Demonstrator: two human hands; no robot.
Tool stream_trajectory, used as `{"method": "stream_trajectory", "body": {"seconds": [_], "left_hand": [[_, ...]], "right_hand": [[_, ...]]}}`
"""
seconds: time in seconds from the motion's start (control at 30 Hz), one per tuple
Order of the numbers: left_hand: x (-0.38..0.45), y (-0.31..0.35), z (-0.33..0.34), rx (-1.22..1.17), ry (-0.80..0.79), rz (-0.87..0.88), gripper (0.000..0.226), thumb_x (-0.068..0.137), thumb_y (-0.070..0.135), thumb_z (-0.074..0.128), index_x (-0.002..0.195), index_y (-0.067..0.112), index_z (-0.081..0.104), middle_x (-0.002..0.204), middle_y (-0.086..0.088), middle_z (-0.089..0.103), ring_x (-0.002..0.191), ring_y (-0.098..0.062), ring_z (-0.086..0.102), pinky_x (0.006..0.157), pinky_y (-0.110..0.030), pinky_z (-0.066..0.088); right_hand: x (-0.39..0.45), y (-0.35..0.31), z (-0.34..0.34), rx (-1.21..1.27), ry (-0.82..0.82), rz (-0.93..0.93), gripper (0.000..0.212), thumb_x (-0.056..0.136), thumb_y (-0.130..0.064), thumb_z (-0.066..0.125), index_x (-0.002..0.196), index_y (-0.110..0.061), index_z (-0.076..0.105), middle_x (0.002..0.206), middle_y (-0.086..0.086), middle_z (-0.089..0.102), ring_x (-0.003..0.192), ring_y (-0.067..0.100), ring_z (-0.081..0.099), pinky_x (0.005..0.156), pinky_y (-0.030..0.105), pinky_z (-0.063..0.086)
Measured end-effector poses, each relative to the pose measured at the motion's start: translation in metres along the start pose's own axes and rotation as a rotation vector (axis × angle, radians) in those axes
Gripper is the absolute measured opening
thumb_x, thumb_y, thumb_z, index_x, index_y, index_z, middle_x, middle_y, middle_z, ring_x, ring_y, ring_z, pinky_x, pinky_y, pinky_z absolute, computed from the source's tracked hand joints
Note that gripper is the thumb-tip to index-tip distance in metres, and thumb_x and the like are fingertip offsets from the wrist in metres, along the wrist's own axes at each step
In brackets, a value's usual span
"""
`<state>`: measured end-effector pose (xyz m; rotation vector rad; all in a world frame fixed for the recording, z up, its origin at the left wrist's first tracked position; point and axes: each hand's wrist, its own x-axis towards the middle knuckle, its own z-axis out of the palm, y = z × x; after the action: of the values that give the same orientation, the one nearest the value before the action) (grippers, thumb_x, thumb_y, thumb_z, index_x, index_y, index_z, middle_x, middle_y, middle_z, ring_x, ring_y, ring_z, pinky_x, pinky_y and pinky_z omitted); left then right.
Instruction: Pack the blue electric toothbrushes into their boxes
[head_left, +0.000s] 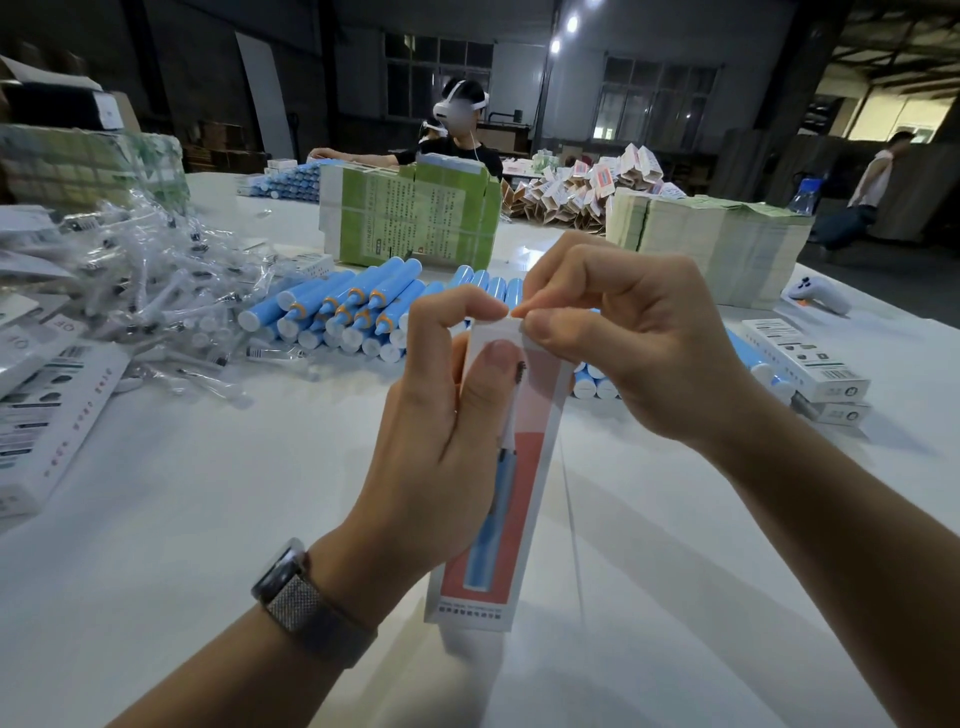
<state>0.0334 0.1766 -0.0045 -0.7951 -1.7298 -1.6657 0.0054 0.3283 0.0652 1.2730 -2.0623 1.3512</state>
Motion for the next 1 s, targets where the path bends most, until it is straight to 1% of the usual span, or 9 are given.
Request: {"method": "stream_trajectory", "body": {"seconds": [0.1, 0.3, 0.53, 0.57, 0.63, 0.7, 0.77, 0.87, 1.0], "left_hand": [[0.000, 0.001, 0.000, 0.020, 0.013, 0.001, 0.012, 0.101, 0.041, 0.040, 0.105, 0.053, 0.041, 0.083, -0.018, 0.061, 0.065, -0.047, 0.060, 0.050, -0.058, 0.048], [-0.001, 0.004, 0.000, 0.060, 0.026, 0.013, 0.015, 0.101, 0.040, 0.039, 0.102, 0.054, 0.040, 0.085, -0.005, 0.058, 0.062, -0.038, 0.059, 0.048, -0.054, 0.047], [-0.001, 0.005, 0.000, 0.050, 0.036, 0.012, 0.015, 0.101, 0.040, 0.039, 0.097, 0.054, 0.040, 0.082, 0.001, 0.054, 0.058, -0.028, 0.056, 0.045, -0.041, 0.047], [-0.001, 0.003, -0.001, 0.035, 0.040, -0.004, 0.014, 0.100, 0.041, 0.040, 0.097, 0.055, 0.041, 0.081, 0.001, 0.056, 0.059, -0.028, 0.058, 0.046, -0.040, 0.048], [-0.001, -0.001, -0.002, 0.032, 0.057, -0.039, 0.010, 0.098, 0.044, 0.042, 0.097, 0.054, 0.042, 0.080, -0.005, 0.057, 0.062, -0.031, 0.058, 0.049, -0.043, 0.049], [0.000, -0.003, -0.003, 0.030, 0.077, -0.071, 0.005, 0.097, 0.047, 0.042, 0.098, 0.051, 0.041, 0.083, -0.008, 0.058, 0.065, -0.033, 0.059, 0.053, -0.049, 0.051], [-0.001, -0.004, -0.002, -0.003, 0.077, -0.100, 0.005, 0.095, 0.049, 0.041, 0.099, 0.051, 0.043, 0.088, -0.005, 0.060, 0.071, -0.028, 0.062, 0.056, -0.046, 0.055], [0.000, -0.009, -0.004, -0.063, 0.073, -0.094, 0.014, 0.092, 0.045, 0.040, 0.100, 0.054, 0.047, 0.091, 0.007, 0.064, 0.079, -0.016, 0.066, 0.064, -0.034, 0.055], [0.004, -0.010, -0.004, -0.149, 0.070, -0.079, 0.024, 0.091, 0.034, 0.040, 0.114, 0.037, 0.048, 0.099, 0.008, 0.069, 0.088, -0.009, 0.069, 0.070, -0.021, 0.055]], "right_hand": [[-0.003, 0.003, 0.001, -0.005, 0.012, -0.003, 0.014, 0.085, -0.011, 0.063, 0.081, 0.002, 0.067, 0.085, 0.019, 0.059, 0.076, 0.022, 0.057, 0.060, 0.034, 0.050], [-0.005, 0.006, 0.006, 0.040, 0.016, -0.005, 0.011, 0.088, -0.008, 0.064, 0.085, 0.002, 0.067, 0.088, 0.014, 0.057, 0.077, 0.024, 0.055, 0.060, 0.036, 0.049], [-0.007, 0.010, 0.006, -0.058, 0.033, -0.018, 0.012, 0.088, -0.003, 0.064, 0.083, 0.006, 0.070, 0.089, 0.017, 0.059, 0.083, 0.024, 0.058, 0.056, 0.046, 0.050], [-0.007, 0.011, 0.007, -0.071, 0.051, -0.024, 0.011, 0.088, -0.003, 0.065, 0.085, 0.005, 0.071, 0.090, 0.016, 0.059, 0.083, 0.024, 0.059, 0.060, 0.044, 0.051], [-0.008, 0.011, 0.013, -0.132, 0.103, -0.018, 0.008, 0.089, -0.007, 0.067, 0.090, -0.001, 0.073, 0.090, 0.010, 0.060, 0.084, 0.021, 0.060, 0.066, 0.027, 0.049], [-0.008, 0.011, 0.020, -0.270, 0.176, 0.009, 0.008, 0.089, -0.014, 0.071, 0.093, -0.008, 0.075, 0.090, 0.000, 0.055, 0.079, 0.013, 0.056, 0.066, 0.013, 0.040], [-0.008, 0.011, 0.025, -0.414, 0.238, 0.033, 0.010, 0.089, -0.022, 0.071, 0.095, -0.015, 0.076, 0.090, -0.004, 0.048, 0.075, 0.004, 0.047, 0.065, 0.015, 0.038], [-0.008, 0.007, 0.029, -0.542, 0.205, 0.107, 0.024, 0.091, -0.034, 0.065, 0.108, -0.019, 0.074, 0.097, -0.004, 0.047, 0.075, 0.004, 0.047, 0.070, 0.032, 0.048], [-0.012, -0.002, 0.040, -0.606, -0.001, 0.230, 0.064, 0.086, -0.049, 0.065, 0.142, -0.021, 0.047, 0.121, -0.002, 0.038, 0.093, 0.018, 0.056, 0.077, 0.031, 0.045]]}}
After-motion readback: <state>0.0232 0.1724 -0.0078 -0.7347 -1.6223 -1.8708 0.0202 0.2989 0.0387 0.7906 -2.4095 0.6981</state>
